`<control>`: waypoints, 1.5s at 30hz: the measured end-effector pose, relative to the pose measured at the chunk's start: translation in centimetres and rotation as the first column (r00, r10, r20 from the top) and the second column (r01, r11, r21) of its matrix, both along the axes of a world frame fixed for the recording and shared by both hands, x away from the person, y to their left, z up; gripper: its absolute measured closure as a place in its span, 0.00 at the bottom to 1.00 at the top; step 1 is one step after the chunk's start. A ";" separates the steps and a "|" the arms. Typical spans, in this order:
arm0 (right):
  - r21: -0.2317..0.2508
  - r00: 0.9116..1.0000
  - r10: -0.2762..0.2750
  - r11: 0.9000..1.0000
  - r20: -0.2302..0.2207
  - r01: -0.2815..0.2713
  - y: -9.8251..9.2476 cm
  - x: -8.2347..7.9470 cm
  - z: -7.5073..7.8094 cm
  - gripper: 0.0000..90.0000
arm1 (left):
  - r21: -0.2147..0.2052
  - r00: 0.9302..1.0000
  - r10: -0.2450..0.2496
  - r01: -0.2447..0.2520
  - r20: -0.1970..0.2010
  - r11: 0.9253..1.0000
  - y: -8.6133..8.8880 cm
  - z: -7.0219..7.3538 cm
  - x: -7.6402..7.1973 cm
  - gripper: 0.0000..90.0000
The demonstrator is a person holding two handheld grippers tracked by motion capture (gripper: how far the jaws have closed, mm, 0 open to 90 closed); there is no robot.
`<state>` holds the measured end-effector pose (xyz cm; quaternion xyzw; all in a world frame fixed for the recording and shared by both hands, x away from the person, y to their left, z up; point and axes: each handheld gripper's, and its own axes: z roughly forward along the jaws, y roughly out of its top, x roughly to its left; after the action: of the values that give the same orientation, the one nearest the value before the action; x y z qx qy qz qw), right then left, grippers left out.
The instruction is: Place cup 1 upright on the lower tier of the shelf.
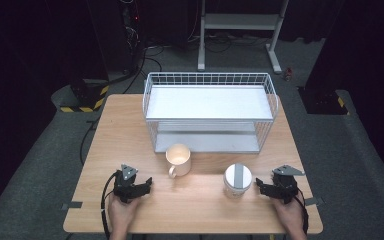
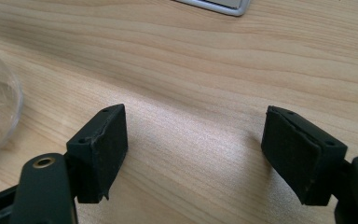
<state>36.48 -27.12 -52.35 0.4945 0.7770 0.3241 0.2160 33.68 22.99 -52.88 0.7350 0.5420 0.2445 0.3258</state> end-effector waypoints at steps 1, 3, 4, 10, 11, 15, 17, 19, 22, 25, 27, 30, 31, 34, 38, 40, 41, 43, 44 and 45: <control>0.000 1.000 0.000 1.000 0.000 0.000 0.0 0.0 0.0 0.25 | 0.000 1.000 0.001 -0.001 0.000 1.000 0.0 0.0 0.0 0.24; 0.000 1.000 0.000 1.000 0.000 0.000 0.0 0.0 0.0 0.25 | -0.001 1.000 0.004 -0.004 0.001 1.000 0.0 0.0 0.0 0.24; 0.000 1.000 0.000 1.000 0.000 0.000 0.0 0.0 0.0 0.25 | -0.001 1.000 0.005 -0.005 0.003 1.000 0.0 0.0 0.0 0.24; 0.000 1.000 0.000 1.000 0.000 0.000 0.0 0.0 0.0 0.25 | 0.003 1.000 0.005 -0.005 0.000 1.000 0.0 0.0 0.0 0.24; 0.001 1.000 0.000 1.000 0.000 0.000 0.0 0.0 0.0 0.25 | 0.004 1.000 0.005 -0.005 0.000 1.000 0.0 0.0 0.0 0.24; 0.001 1.000 -0.010 1.000 0.000 0.010 -0.1 -0.1 0.0 0.25 | 0.002 1.000 0.005 -0.005 -0.001 1.000 0.0 0.0 -0.1 0.24; 0.001 1.000 -0.011 1.000 -0.001 0.011 -0.1 -0.2 0.0 0.25 | 0.002 1.000 0.005 -0.005 -0.001 1.000 0.0 0.0 -0.1 0.24; 0.002 1.000 -0.014 1.000 -0.003 0.014 0.0 -0.2 0.0 0.24 | 0.001 1.000 0.007 -0.007 0.000 1.000 0.0 0.0 0.0 0.24; 0.001 1.000 -0.012 1.000 -0.006 0.012 -0.1 -0.2 0.0 0.22 | -0.003 1.000 0.011 -0.011 0.001 1.000 0.0 0.0 0.0 0.25; -0.004 1.000 -0.008 1.000 0.006 0.008 -0.1 -0.4 0.0 0.21 | -0.003 1.000 0.013 -0.013 0.000 1.000 0.0 0.0 0.0 0.25; 0.002 1.000 -0.011 1.000 0.005 0.011 0.0 -0.5 0.0 0.20 | -0.002 1.000 0.014 -0.014 0.001 1.000 0.0 0.0 0.0 0.25; 0.003 1.000 0.003 1.000 0.014 -0.003 0.0 -0.7 0.0 0.20 | -0.002 1.000 0.014 -0.014 0.001 1.000 0.0 0.0 0.0 0.25; 0.010 1.000 0.002 1.000 0.011 -0.002 0.0 -0.8 0.1 0.20 | -0.004 1.000 0.018 -0.018 0.000 1.000 0.0 0.0 -0.1 0.25; 0.022 1.000 0.013 1.000 0.015 -0.013 -0.1 -1.1 0.1 0.20 | 0.003 1.000 0.012 -0.012 -0.005 1.000 0.1 0.0 -0.1 0.25; 0.030 1.000 0.019 0.999 0.023 -0.020 -0.1 -1.6 0.2 0.21 | 0.003 1.000 0.013 -0.013 -0.005 1.000 0.1 0.0 -0.1 0.25; 0.034 0.999 0.027 0.999 0.034 -0.028 -0.1 -2.2 0.4 0.21 | 0.003 1.000 0.013 -0.013 -0.005 1.000 0.1 0.0 -0.1 0.25; 0.034 0.999 0.027 0.999 0.034 -0.028 -0.1 -2.2 0.4 0.21 | 0.003 1.000 0.013 -0.013 -0.005 1.000 0.1 0.0 -0.1 0.25; 0.038 0.999 0.038 0.999 0.024 -0.039 -0.1 -2.6 0.5 0.21 | -0.001 1.000 0.018 -0.018 -0.002 1.000 0.1 0.0 -0.1 0.25; 0.036 0.999 0.043 0.998 0.033 -0.044 -0.2 -2.8 0.5 0.21 | -0.001 1.000 0.018 -0.018 -0.002 1.000 0.1 0.0 -0.1 0.25; 0.037 0.998 0.041 0.998 0.040 -0.043 -0.2 -3.0 0.5 0.22 | 0.001 1.000 0.017 -0.017 -0.004 1.000 0.1 0.0 -0.1 0.25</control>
<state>33.46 -27.29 -51.85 0.4755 0.7766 0.3528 0.2151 33.62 23.09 -52.85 0.7311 0.5488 0.2461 0.3221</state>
